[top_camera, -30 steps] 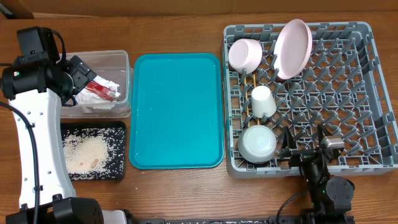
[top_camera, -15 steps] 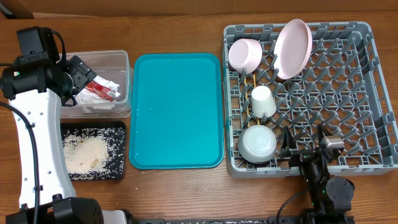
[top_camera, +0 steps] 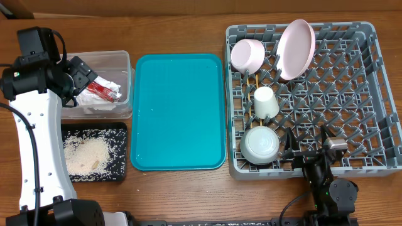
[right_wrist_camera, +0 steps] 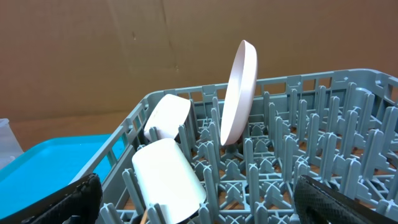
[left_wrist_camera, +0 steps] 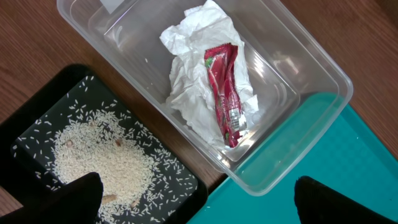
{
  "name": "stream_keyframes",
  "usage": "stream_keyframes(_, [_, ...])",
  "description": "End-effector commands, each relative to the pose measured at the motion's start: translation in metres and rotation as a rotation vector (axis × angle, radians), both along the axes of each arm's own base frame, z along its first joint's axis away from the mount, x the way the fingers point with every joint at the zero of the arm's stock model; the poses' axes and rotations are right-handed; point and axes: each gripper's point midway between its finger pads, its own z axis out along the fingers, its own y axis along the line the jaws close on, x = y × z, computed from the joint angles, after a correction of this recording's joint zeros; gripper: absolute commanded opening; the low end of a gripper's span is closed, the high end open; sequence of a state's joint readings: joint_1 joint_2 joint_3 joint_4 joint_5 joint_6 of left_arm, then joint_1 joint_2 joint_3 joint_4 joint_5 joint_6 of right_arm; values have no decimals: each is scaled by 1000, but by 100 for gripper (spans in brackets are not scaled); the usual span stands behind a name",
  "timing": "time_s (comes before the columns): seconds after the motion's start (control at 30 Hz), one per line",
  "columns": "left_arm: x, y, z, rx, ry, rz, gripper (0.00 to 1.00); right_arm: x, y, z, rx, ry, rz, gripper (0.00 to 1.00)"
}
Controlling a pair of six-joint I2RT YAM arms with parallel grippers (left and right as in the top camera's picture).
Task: Sort waste into correct bins and load items into the dishwasher
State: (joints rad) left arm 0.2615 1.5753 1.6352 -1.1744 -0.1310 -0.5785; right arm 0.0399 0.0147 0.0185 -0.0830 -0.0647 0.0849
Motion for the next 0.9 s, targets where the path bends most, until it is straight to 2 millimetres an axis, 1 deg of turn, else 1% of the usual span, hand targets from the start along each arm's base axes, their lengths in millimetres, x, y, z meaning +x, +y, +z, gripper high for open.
stream_keyframes(0.0, [4,-1,3,-3,-16,12,100,0,0,-1,-3,-7,1,100])
stream_keyframes(0.2, [5,-4,3,-3,-15,4,100,0,0,-1,-3,-7,1,100])
stream_keyframes(0.3, [1,-12,19,7,-59,-15,100,0,0,-1,-3,-7,1,100])
stream_keyframes(0.37, [-2,-22,33,16,-99,-41,100,0,0,-1,-3,-7,1,100])
stream_keyframes(0.5, [-15,-54,72,43,-209,-128,100,0,0,-1,-3,-7,1,100])
stream_keyframes(0.53, [-20,-57,81,76,-229,-144,100,0,0,-1,-3,-7,1,100])
stream_keyframes(0.6, [-31,-67,99,118,-276,-178,100,0,0,-1,-3,-7,1,100])
stream_keyframes(0.73, [-53,-96,131,114,-395,-264,100,0,0,-1,-3,-7,1,100])
stream_keyframes(0.8, [-66,-104,145,111,-446,-291,100,0,0,-1,-3,-7,1,100])
stream_keyframes(0.87, [-81,-107,158,111,-498,-305,100,0,0,-1,-3,-7,1,100])
